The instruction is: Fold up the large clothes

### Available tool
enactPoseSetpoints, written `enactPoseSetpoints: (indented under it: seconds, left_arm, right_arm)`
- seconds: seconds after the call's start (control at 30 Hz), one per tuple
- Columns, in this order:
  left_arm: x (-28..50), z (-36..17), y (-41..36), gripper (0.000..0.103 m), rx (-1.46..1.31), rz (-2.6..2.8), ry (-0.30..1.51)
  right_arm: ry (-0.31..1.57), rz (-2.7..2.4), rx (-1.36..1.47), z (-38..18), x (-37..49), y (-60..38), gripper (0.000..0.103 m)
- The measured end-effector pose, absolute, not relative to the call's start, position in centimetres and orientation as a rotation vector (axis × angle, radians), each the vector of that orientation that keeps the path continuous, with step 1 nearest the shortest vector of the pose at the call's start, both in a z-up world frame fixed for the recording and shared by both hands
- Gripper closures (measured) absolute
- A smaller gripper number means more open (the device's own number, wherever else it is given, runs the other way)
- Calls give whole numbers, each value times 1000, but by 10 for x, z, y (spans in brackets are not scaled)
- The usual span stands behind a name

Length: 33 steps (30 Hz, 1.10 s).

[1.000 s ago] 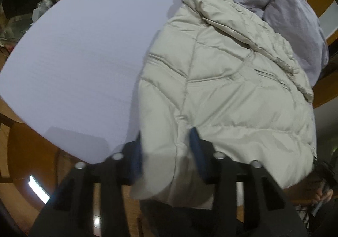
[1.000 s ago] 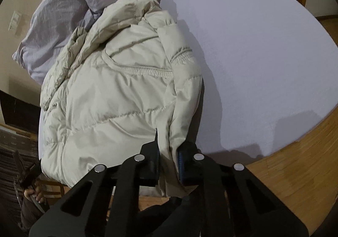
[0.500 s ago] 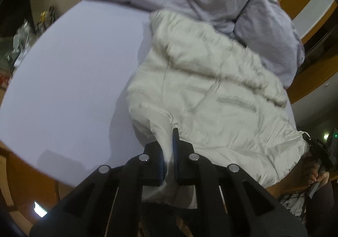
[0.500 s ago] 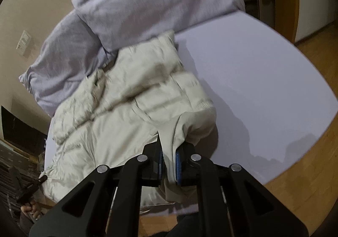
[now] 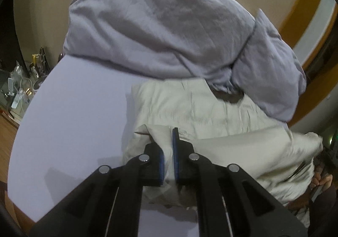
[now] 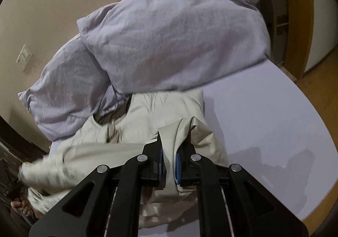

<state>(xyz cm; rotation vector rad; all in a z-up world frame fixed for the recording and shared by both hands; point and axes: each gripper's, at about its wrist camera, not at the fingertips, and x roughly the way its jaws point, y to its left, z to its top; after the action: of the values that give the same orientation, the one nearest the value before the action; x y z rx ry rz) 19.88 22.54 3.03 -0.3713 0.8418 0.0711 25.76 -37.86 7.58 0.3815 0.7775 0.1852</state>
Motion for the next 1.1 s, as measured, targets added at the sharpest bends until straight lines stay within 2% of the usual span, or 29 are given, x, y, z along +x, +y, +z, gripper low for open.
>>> enactPoseSetpoints:
  seconds: [0.27, 0.77, 0.83, 1.0, 1.03, 1.07, 1.1]
  left_arm:
    - [272, 28, 232, 96, -381, 147, 851]
    - [365, 0, 229, 95, -354, 261, 929]
    - [373, -8, 230, 93, -358, 280, 956]
    - [380, -14, 230, 89, -358, 282, 1000]
    - [381, -13, 230, 88, -356, 275, 1005]
    - [382, -12, 230, 87, -355, 269, 1008]
    - [382, -10, 230, 84, -355, 262, 1009]
  right_arm:
    - [801, 197, 317, 82, 333, -361, 93]
    - [935, 143, 315, 39, 419, -355, 92]
    - [954, 130, 310, 35, 426, -352, 91]
    - [959, 144, 284, 44, 421, -352, 73]
    - [951, 149, 270, 49, 416, -351, 64]
    - [943, 149, 261, 52, 414, -350, 51]
    - [929, 142, 247, 56, 411, -350, 45]
